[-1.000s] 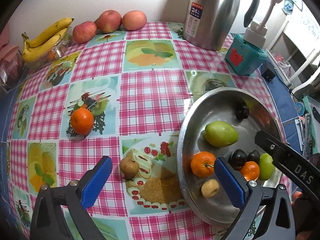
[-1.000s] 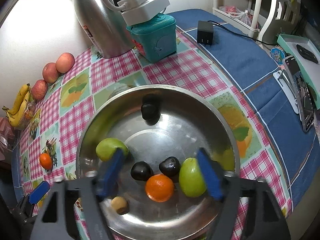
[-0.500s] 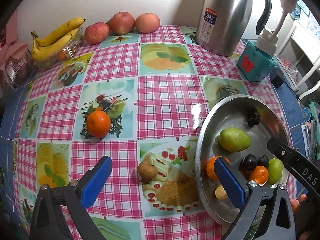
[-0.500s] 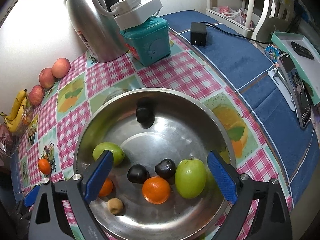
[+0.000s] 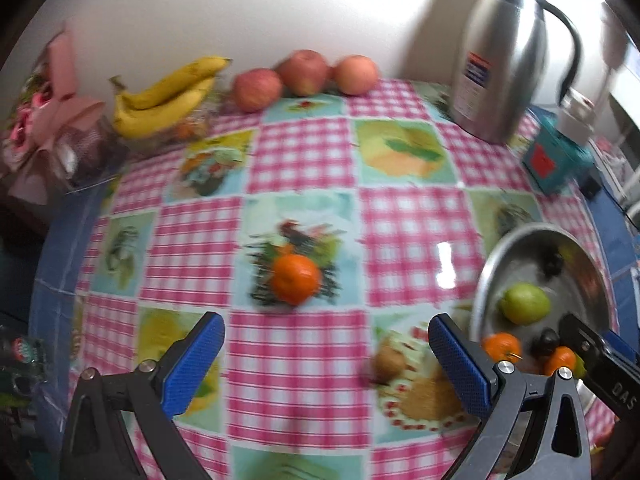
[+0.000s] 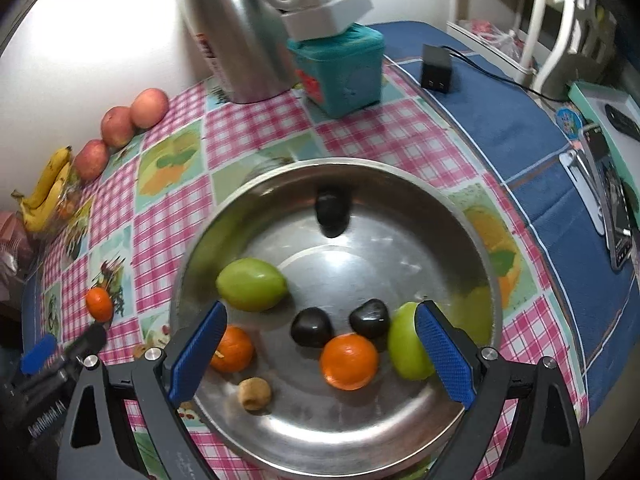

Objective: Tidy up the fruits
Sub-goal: 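Withdraw the open right tool from the bowl back over the table, then grasp a small brown potato with the right tool while the left tool moves over the mandarin orange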

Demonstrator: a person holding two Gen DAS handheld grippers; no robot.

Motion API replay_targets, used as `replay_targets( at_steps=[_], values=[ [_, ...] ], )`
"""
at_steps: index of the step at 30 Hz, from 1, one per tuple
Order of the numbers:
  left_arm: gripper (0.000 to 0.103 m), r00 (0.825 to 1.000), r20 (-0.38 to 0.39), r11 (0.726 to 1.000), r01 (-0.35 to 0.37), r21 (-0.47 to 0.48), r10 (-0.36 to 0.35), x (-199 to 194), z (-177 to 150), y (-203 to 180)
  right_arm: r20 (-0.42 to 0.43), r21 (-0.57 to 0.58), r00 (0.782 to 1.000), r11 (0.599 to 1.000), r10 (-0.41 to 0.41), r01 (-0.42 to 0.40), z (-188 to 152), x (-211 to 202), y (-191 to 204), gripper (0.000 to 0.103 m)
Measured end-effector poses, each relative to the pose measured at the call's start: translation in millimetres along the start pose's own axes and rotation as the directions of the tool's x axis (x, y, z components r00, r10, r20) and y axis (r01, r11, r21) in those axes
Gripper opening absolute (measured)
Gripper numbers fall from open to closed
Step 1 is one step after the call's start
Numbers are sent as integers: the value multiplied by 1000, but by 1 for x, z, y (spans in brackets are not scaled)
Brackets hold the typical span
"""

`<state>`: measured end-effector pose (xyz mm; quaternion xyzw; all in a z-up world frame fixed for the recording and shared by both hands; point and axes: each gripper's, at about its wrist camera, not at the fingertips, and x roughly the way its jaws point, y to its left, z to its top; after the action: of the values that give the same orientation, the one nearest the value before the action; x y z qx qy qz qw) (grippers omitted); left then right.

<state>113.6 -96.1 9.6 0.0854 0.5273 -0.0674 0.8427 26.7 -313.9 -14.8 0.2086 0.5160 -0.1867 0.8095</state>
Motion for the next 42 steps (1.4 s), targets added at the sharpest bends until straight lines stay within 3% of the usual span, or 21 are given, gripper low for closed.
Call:
replay_targets(
  at_steps=[9, 20, 34, 42],
  values=[
    [103, 993, -17, 987, -115, -114, 114, 4, 0, 74, -6, -95, 1000, 996, 0, -1, -9, -2, 33, 95],
    [103, 980, -42, 976, -199, -88, 196, 7, -7, 113, -43, -212, 999, 977, 17, -25, -28, 1, 88, 95],
    [103, 982, -131, 973, -158, -171, 137, 35, -15, 146, -66, -301, 998, 952, 25, -44, -46, 6, 146, 95],
    [103, 982, -148, 977, -144, -156, 121, 42, -16, 146, -103, -310, 994, 948, 36, -66, -51, 15, 162, 95]
  ],
)
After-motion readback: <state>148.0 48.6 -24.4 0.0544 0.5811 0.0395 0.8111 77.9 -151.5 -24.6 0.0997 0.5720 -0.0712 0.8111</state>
